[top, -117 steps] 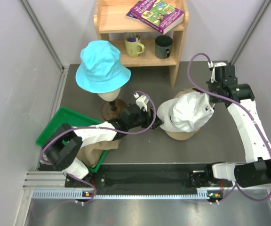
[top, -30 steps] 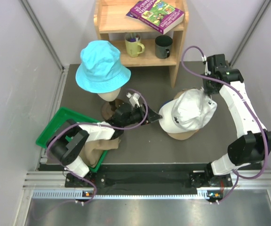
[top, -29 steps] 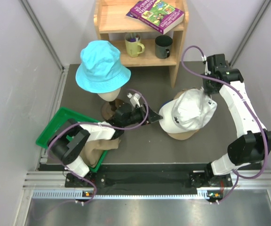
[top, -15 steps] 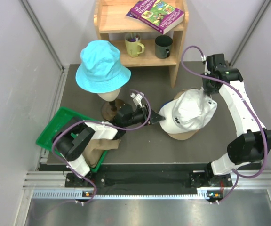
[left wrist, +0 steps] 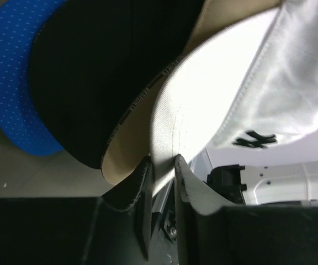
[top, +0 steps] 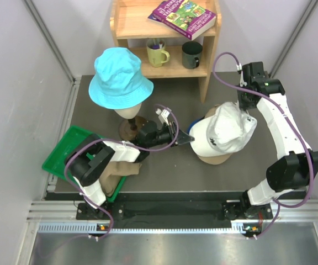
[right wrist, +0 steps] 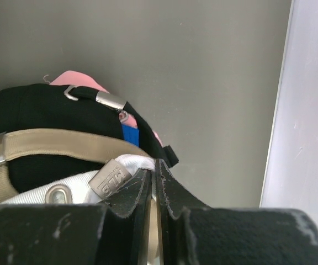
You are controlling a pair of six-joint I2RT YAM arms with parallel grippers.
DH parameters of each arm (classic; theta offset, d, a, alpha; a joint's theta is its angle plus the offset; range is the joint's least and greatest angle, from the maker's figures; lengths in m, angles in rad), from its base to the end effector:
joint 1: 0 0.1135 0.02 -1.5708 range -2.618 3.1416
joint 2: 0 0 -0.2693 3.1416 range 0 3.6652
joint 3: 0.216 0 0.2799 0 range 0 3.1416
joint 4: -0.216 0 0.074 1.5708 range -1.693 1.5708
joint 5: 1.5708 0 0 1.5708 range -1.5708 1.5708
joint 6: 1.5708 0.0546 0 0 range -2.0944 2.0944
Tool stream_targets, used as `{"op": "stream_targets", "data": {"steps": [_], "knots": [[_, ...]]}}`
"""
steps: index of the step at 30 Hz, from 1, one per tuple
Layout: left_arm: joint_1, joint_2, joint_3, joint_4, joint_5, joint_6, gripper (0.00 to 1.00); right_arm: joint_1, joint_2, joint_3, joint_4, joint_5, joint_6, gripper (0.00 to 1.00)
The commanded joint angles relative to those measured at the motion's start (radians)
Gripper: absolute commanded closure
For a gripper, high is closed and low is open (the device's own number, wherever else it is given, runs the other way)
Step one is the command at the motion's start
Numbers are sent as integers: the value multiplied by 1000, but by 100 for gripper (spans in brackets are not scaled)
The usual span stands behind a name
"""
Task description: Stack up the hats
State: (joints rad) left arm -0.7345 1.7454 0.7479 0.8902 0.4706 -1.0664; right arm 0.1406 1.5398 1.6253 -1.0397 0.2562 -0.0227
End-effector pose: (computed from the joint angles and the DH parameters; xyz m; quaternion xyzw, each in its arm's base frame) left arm 0.2709 -0.2780 0.1684 0.0341 0.7393 -0.6169 0.2677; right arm 0.3507 0.0357 0.3623 -0.0384 0.9451 -0.1038 0.3076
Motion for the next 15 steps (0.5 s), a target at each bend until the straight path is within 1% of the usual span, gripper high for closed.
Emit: {"op": "stream_targets", "data": {"steps": [1, 4, 8, 15], "knots": [[-5, -15, 33, 127, 10, -26, 86, -15, 3, 42, 38, -6, 12, 94], [-3, -21, 28, 156, 3, -59, 100, -15, 5, 56, 33, -6, 10, 94], [7, -32, 38, 156, -4, -87, 100, -15, 14, 76, 26, -2, 7, 94], [52, -73, -2, 130, -111, -181, 100, -13, 32, 94, 21, 17, 7, 94]]}}
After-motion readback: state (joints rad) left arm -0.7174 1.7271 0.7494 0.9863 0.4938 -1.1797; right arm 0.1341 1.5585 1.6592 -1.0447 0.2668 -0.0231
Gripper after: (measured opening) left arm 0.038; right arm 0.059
